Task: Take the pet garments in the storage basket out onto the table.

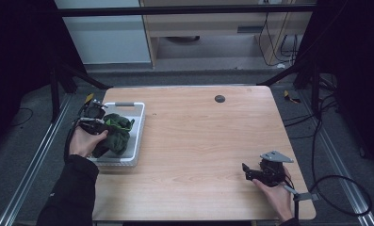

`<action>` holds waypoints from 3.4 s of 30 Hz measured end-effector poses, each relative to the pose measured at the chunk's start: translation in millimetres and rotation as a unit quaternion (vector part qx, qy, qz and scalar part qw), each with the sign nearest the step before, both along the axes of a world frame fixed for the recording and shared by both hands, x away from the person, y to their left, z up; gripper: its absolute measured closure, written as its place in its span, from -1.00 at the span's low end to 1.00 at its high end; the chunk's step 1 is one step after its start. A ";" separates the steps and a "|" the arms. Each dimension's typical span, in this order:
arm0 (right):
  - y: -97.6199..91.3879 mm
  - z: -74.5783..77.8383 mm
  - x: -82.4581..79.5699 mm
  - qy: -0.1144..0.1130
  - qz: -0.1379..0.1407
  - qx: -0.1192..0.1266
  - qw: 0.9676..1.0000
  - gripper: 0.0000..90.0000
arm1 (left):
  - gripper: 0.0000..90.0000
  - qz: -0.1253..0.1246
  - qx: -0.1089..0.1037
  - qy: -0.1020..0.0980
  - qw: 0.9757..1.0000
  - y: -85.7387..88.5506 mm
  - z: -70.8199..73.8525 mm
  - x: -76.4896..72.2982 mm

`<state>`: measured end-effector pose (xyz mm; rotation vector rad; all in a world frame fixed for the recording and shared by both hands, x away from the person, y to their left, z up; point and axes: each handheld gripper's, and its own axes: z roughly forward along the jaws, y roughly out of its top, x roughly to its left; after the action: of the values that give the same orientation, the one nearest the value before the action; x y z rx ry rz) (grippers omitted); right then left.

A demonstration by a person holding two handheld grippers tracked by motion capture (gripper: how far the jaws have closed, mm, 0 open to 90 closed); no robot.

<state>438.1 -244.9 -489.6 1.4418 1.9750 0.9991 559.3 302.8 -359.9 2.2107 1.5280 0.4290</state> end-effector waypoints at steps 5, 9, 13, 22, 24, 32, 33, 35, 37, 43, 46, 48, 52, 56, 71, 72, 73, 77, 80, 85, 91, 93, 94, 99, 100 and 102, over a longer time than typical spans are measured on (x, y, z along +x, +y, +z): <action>-0.5 -0.2 -0.2 -0.003 0.000 -0.002 1.000 -0.69 | 0.63 -0.004 -0.005 -0.013 1.000 -0.2 13.6 -4.2; -1.3 0.6 -1.2 -0.006 -0.001 0.000 1.000 -0.69 | 0.63 -0.009 -0.011 -0.022 1.000 -0.8 24.6 -8.5; -4.2 0.7 -2.2 -0.008 -0.005 0.003 1.000 -0.69 | 0.63 -0.015 -0.012 -0.029 0.999 -2.5 32.9 -12.6; -3.4 0.1 -1.3 -0.008 -0.002 0.000 1.000 -0.69 | 0.63 -0.026 -0.010 -0.033 0.999 -5.4 49.8 -17.9; -3.5 0.1 -1.4 -0.008 -0.002 0.000 1.000 -0.69 | 0.63 -0.031 -0.011 -0.035 0.999 -6.4 53.5 -19.7; -2.4 -0.3 -1.1 -0.007 -0.003 -0.002 1.000 -0.68 | 0.63 -0.038 -0.019 -0.052 0.998 -10.8 68.8 -26.0; -2.3 -0.3 -1.0 -0.008 -0.003 -0.002 1.000 -0.68 | 0.63 -0.037 -0.021 -0.053 0.998 -11.3 70.9 -26.7; -2.1 -0.4 -1.0 -0.007 -0.003 -0.001 1.000 -0.69 | 0.63 -0.038 -0.022 -0.055 0.998 -12.7 73.4 -27.6; -2.0 -0.3 -1.1 -0.005 -0.002 0.001 1.000 -0.68 | 0.63 -0.044 -0.022 -0.056 0.997 -15.1 76.5 -29.0; -1.8 -0.6 -1.2 -0.006 0.000 -0.002 1.000 -0.68 | 0.63 -0.060 -0.021 -0.059 0.996 -25.7 84.0 -35.3; -1.9 -0.8 -0.9 -0.007 0.001 -0.003 1.000 -0.68 | 0.63 -0.069 -0.020 -0.062 0.995 -30.8 88.1 -39.1; -1.6 -0.4 -1.3 -0.005 0.001 -0.001 1.000 -0.68 | 0.63 -0.074 -0.018 -0.065 0.995 -34.3 92.7 -42.3; -2.0 -0.5 -1.3 -0.008 0.000 -0.003 1.000 -0.68 | 0.63 -0.082 -0.019 -0.072 0.994 -40.0 100.3 -48.3; -1.8 -0.4 -1.3 -0.009 0.001 -0.005 1.000 -0.68 | 0.63 -0.096 -0.018 -0.075 0.992 -48.8 105.6 -54.4; -2.1 0.8 -1.6 -0.010 0.001 -0.001 1.000 -0.68 | 0.63 -0.152 -0.008 -0.072 0.986 -88.9 111.2 -60.6; -2.2 0.9 -1.6 -0.010 0.001 -0.002 1.000 -0.68 | 0.63 -0.157 -0.008 -0.072 0.985 -91.8 111.0 -60.9; -2.2 0.9 -1.6 -0.009 0.001 -0.001 1.000 -0.68 | 0.63 -0.160 -0.008 -0.072 0.984 -95.0 110.7 -61.3; -1.7 0.3 -1.3 -0.009 0.002 -0.004 1.000 -0.68 | 0.63 -0.176 -0.012 -0.071 0.982 -107.8 108.1 -62.5; -1.8 0.3 -1.2 -0.009 0.002 -0.003 1.000 -0.68 | 0.63 -0.186 -0.012 -0.071 0.980 -116.6 106.7 -63.0; -2.0 0.5 -1.3 -0.010 0.002 -0.003 1.000 -0.68 | 0.63 -0.203 -0.011 -0.070 0.977 -132.2 103.6 -62.0; -2.3 0.7 -1.6 -0.010 0.002 -0.003 1.000 -0.68 | 0.63 -0.222 -0.013 -0.063 0.973 -150.8 94.3 -60.5; -2.4 0.8 -1.8 -0.011 0.002 -0.003 1.000 -0.68 | 0.63 -0.229 -0.015 -0.060 0.971 -157.4 90.2 -58.8; -2.4 0.9 -1.8 -0.011 0.000 -0.002 1.000 -0.68 | 0.63 -0.234 -0.015 -0.060 0.970 -160.5 88.2 -57.9; -3.4 1.4 -2.0 -0.013 -0.001 -0.002 1.000 -0.68 | 0.63 -0.249 -0.012 -0.051 0.967 -176.4 77.0 -55.7; -3.6 1.5 -2.0 -0.013 -0.002 -0.002 1.000 -0.68 | 0.63 -0.251 -0.011 -0.050 0.967 -179.3 74.9 -55.5; -3.9 1.6 -2.2 -0.013 -0.002 -0.002 1.000 -0.68 | 0.63 -0.257 -0.009 -0.045 0.965 -184.4 71.2 -55.0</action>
<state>436.0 -248.8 -488.0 1.4227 1.9530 1.0080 504.3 118.4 -288.6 2.4201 0.8545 0.3396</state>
